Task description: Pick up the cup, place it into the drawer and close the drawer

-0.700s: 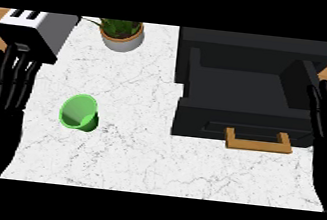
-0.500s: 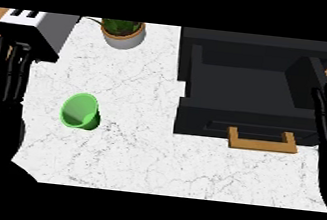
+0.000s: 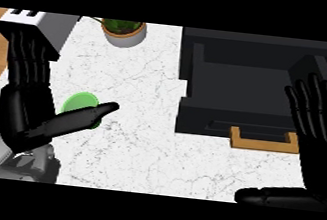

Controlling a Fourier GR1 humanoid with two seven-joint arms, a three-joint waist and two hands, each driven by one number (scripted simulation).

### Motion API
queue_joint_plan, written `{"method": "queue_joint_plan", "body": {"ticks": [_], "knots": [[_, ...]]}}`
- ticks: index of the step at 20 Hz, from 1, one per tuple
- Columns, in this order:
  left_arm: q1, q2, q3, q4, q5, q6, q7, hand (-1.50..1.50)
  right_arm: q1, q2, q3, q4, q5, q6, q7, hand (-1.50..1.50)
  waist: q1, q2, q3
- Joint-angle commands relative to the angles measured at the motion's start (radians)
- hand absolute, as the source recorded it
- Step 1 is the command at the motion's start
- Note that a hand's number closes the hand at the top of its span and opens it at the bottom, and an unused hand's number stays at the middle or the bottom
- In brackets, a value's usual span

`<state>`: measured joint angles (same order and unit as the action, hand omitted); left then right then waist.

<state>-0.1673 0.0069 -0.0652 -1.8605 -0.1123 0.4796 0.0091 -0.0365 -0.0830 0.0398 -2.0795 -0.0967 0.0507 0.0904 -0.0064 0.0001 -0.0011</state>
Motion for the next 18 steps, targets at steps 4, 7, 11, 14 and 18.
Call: {"method": "queue_joint_plan", "body": {"ticks": [4,7,11,14,18], "knots": [[-0.100,0.020,0.024,0.040,0.004,0.050,0.066,-1.50,0.020,0.016,0.008,-0.057,0.000,-0.006,0.050,-1.50,0.004,-0.001,0.001],[-0.075,-0.005,0.034,0.112,0.047,0.040,-0.052,-1.50,-0.010,0.021,-0.001,0.038,0.008,0.015,-0.002,-1.50,0.005,0.000,0.001],[-0.146,-0.002,0.030,0.154,0.009,0.064,0.011,-1.50,-0.048,0.005,-0.045,0.111,-0.016,0.044,-0.040,-1.50,0.005,0.000,0.001],[-0.077,-0.007,-0.018,0.085,-0.016,0.123,0.026,-1.50,0.023,-0.005,-0.061,0.008,-0.029,0.054,-0.022,-1.50,0.004,-0.001,0.001],[-0.072,0.014,0.047,0.149,0.068,0.064,-0.021,-1.50,-0.048,0.025,-0.022,0.049,0.029,0.007,0.002,-1.50,0.006,0.000,0.001]]}}
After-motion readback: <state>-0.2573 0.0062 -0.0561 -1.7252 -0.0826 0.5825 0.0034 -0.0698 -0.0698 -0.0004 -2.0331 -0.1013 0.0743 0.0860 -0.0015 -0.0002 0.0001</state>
